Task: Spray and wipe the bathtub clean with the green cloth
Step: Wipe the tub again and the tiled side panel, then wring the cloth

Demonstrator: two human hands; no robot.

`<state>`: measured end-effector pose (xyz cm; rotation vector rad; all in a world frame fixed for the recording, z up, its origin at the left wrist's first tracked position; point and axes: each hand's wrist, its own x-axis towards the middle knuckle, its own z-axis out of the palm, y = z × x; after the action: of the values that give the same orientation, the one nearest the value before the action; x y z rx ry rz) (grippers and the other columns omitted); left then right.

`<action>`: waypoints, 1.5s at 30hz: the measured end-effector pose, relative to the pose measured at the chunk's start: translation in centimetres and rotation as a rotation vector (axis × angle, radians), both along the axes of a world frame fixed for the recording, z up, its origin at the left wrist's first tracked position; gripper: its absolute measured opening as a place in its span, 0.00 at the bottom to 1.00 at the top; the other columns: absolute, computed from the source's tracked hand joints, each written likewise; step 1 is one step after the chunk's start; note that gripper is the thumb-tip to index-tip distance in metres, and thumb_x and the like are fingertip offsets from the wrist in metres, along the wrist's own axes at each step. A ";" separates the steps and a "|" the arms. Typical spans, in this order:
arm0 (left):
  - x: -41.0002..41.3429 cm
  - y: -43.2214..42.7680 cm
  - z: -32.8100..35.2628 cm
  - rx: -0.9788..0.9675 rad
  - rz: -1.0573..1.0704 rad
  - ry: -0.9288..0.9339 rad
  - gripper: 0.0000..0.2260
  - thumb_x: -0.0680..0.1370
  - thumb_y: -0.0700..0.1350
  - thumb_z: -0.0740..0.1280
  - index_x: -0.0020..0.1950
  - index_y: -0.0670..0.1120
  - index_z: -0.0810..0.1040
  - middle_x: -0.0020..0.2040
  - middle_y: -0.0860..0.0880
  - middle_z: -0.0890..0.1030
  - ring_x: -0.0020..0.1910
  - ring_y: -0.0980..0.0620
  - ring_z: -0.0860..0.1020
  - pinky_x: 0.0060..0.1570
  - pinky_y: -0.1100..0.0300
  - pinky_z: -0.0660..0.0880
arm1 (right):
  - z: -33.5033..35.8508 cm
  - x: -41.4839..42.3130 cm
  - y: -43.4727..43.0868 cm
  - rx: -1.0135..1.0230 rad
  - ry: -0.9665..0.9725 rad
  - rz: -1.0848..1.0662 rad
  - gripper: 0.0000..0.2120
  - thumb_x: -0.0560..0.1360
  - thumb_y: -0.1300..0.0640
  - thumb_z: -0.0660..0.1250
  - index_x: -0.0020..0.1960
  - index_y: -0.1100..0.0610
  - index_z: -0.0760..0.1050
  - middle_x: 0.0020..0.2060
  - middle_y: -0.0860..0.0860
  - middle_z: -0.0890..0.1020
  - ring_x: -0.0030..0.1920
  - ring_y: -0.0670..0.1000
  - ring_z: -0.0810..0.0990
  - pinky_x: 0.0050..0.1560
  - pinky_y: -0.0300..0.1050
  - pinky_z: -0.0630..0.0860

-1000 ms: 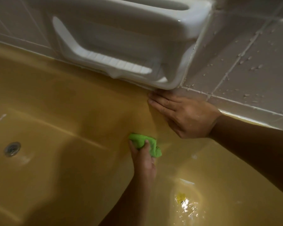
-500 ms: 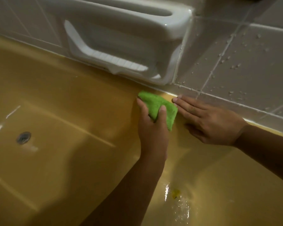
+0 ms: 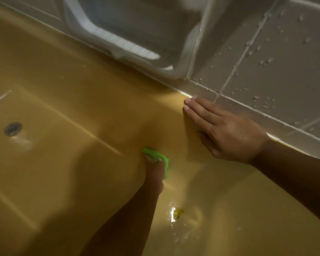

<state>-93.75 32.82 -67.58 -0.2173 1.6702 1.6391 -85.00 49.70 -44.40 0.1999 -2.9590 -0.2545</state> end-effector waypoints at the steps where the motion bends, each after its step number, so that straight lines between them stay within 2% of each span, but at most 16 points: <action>1: 0.3 0.6 0.3 0.020 0.049 -0.032 0.25 0.89 0.47 0.53 0.76 0.77 0.56 0.55 0.46 0.75 0.50 0.52 0.74 0.56 0.55 0.72 | -0.1 -0.1 0.0 -0.006 0.007 0.001 0.33 0.82 0.56 0.61 0.83 0.63 0.54 0.83 0.58 0.57 0.83 0.56 0.53 0.81 0.54 0.59; 3: 1.3 1.6 4.4 0.091 0.165 -0.118 0.26 0.87 0.45 0.58 0.81 0.68 0.56 0.51 0.51 0.76 0.46 0.53 0.75 0.55 0.55 0.71 | 0.0 0.5 0.0 -0.037 0.006 -0.009 0.33 0.82 0.57 0.63 0.83 0.62 0.55 0.83 0.57 0.58 0.83 0.55 0.54 0.81 0.54 0.61; 7: 3.3 3.6 14.1 0.185 0.190 0.103 0.34 0.79 0.49 0.69 0.80 0.70 0.58 0.76 0.59 0.70 0.68 0.55 0.75 0.72 0.46 0.71 | 0.5 4.9 0.9 -0.089 0.004 -0.022 0.32 0.82 0.60 0.62 0.83 0.62 0.56 0.82 0.57 0.59 0.83 0.56 0.55 0.79 0.55 0.64; 9: 4.3 4.4 17.0 0.240 0.133 0.284 0.35 0.82 0.46 0.68 0.82 0.66 0.54 0.73 0.67 0.66 0.64 0.70 0.74 0.68 0.66 0.70 | 0.7 6.7 1.4 -0.100 -0.001 -0.018 0.32 0.81 0.61 0.62 0.82 0.63 0.57 0.82 0.58 0.60 0.83 0.57 0.56 0.80 0.55 0.62; 11: 5.1 4.6 18.1 0.232 0.035 0.386 0.35 0.85 0.45 0.65 0.84 0.64 0.49 0.67 0.70 0.66 0.53 0.81 0.72 0.54 0.81 0.68 | 0.8 7.1 1.5 -0.103 0.001 -0.011 0.33 0.79 0.63 0.63 0.82 0.65 0.58 0.82 0.59 0.60 0.83 0.58 0.56 0.80 0.55 0.61; 15: 6.9 3.4 15.3 0.039 -0.078 0.445 0.35 0.86 0.48 0.63 0.84 0.63 0.44 0.75 0.59 0.68 0.59 0.70 0.71 0.50 0.85 0.62 | 0.6 7.0 1.5 -0.099 -0.019 -0.011 0.35 0.77 0.64 0.66 0.82 0.65 0.57 0.82 0.60 0.59 0.83 0.58 0.55 0.79 0.58 0.63; 17: 7.6 2.8 12.7 -0.044 -0.139 0.404 0.34 0.86 0.49 0.61 0.84 0.61 0.42 0.79 0.52 0.67 0.64 0.63 0.70 0.53 0.81 0.64 | 0.6 7.0 1.5 -0.095 -0.027 -0.019 0.37 0.77 0.63 0.67 0.82 0.65 0.56 0.82 0.60 0.59 0.83 0.58 0.54 0.79 0.59 0.64; 21: 9.2 2.1 8.2 -0.092 -0.212 0.241 0.35 0.87 0.51 0.59 0.82 0.61 0.35 0.82 0.50 0.61 0.70 0.59 0.66 0.67 0.65 0.62 | 0.5 7.0 1.5 -0.092 -0.012 -0.012 0.35 0.78 0.63 0.65 0.82 0.65 0.56 0.82 0.60 0.59 0.83 0.58 0.54 0.79 0.58 0.63; 25: 9.3 1.7 4.8 -0.164 -0.142 0.079 0.34 0.87 0.50 0.59 0.84 0.56 0.39 0.83 0.44 0.59 0.77 0.45 0.66 0.70 0.58 0.63 | 0.4 7.0 1.6 -0.094 0.003 0.002 0.35 0.77 0.63 0.65 0.81 0.66 0.58 0.81 0.61 0.61 0.83 0.59 0.56 0.80 0.57 0.62; 26: 9.3 2.0 4.2 -0.140 -0.073 0.017 0.34 0.87 0.48 0.60 0.83 0.60 0.40 0.82 0.44 0.62 0.73 0.44 0.71 0.68 0.54 0.68 | 0.3 6.9 1.6 -0.082 0.012 0.010 0.34 0.77 0.63 0.65 0.81 0.66 0.59 0.81 0.61 0.61 0.82 0.60 0.57 0.80 0.57 0.62; 28: 9.5 2.9 4.6 -0.038 0.121 -0.120 0.35 0.86 0.41 0.62 0.82 0.67 0.45 0.75 0.43 0.71 0.56 0.46 0.78 0.51 0.50 0.77 | 0.2 7.0 1.7 -0.060 0.025 0.019 0.34 0.77 0.62 0.65 0.80 0.67 0.60 0.80 0.62 0.62 0.82 0.60 0.58 0.80 0.55 0.62; 30: 10.4 4.5 7.4 0.063 0.255 -0.177 0.36 0.84 0.37 0.62 0.83 0.65 0.50 0.69 0.48 0.74 0.50 0.50 0.79 0.43 0.53 0.76 | 0.3 7.1 1.8 -0.070 0.027 0.019 0.33 0.77 0.62 0.65 0.80 0.66 0.61 0.80 0.61 0.63 0.82 0.60 0.58 0.80 0.55 0.62; 34: 12.4 6.0 14.2 0.220 0.262 -0.062 0.35 0.79 0.43 0.70 0.76 0.74 0.61 0.75 0.57 0.72 0.67 0.51 0.78 0.65 0.41 0.77 | 0.5 8.9 2.1 -0.137 0.012 0.012 0.30 0.79 0.63 0.61 0.80 0.66 0.61 0.81 0.60 0.63 0.82 0.59 0.58 0.80 0.55 0.62; 36: 13.0 6.2 17.0 0.327 0.241 0.010 0.34 0.76 0.44 0.71 0.72 0.76 0.66 0.74 0.58 0.74 0.69 0.52 0.77 0.69 0.39 0.74 | 0.6 11.6 2.7 -0.155 0.016 -0.004 0.29 0.80 0.63 0.59 0.80 0.65 0.61 0.81 0.60 0.62 0.82 0.59 0.58 0.81 0.54 0.60; 40: 14.1 6.7 19.5 0.406 0.160 0.211 0.37 0.79 0.43 0.70 0.77 0.74 0.59 0.75 0.60 0.74 0.69 0.58 0.77 0.69 0.52 0.74 | 1.1 16.1 3.9 -0.141 -0.021 -0.016 0.30 0.80 0.63 0.59 0.81 0.65 0.58 0.82 0.60 0.60 0.83 0.59 0.56 0.80 0.57 0.61; 45: 17.1 5.7 13.4 0.102 -0.019 0.290 0.35 0.84 0.46 0.66 0.83 0.65 0.51 0.72 0.62 0.70 0.57 0.77 0.73 0.55 0.79 0.67 | 0.7 16.3 3.9 -0.128 -0.018 -0.015 0.28 0.82 0.61 0.55 0.81 0.66 0.58 0.81 0.61 0.60 0.82 0.60 0.57 0.78 0.60 0.65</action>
<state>-76.66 38.53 -54.23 0.0915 1.7863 1.8026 -68.75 53.56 -43.70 0.1640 -2.9826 -0.0655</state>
